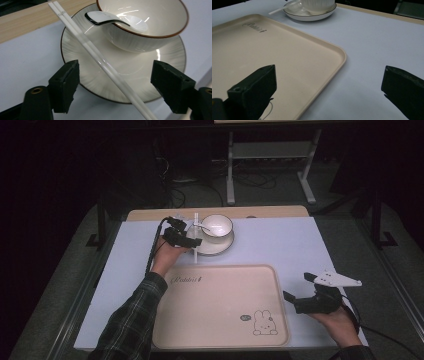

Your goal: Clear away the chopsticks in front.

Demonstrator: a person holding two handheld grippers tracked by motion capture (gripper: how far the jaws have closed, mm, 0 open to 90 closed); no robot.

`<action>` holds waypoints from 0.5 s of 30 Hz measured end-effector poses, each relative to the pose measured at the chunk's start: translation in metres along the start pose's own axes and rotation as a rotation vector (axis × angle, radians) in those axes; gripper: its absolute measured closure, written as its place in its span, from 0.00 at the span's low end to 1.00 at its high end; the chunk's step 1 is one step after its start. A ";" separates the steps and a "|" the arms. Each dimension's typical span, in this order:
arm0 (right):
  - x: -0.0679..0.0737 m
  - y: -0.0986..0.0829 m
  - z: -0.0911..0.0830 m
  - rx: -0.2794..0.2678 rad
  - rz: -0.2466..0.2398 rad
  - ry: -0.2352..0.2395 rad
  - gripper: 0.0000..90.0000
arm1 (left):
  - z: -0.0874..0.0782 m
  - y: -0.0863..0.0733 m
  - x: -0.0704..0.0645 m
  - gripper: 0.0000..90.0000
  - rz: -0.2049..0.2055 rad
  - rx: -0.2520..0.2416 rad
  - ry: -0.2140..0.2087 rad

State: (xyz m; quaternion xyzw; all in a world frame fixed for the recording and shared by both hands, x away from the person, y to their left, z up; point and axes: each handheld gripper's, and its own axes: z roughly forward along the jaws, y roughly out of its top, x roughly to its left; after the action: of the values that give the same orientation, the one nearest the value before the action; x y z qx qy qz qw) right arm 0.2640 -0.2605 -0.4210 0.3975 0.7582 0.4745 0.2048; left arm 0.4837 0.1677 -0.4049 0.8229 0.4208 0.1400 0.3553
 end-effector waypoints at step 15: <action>-0.001 0.000 -0.002 -0.019 0.011 0.008 0.00 | 0.031 0.005 -0.002 0.56 0.020 0.065 0.066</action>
State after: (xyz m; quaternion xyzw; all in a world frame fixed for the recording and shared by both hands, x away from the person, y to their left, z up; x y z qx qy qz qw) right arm 0.2632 -0.2628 -0.4199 0.3977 0.7524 0.4844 0.2030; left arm 0.5020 0.1497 -0.4234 0.8331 0.4283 0.1571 0.3128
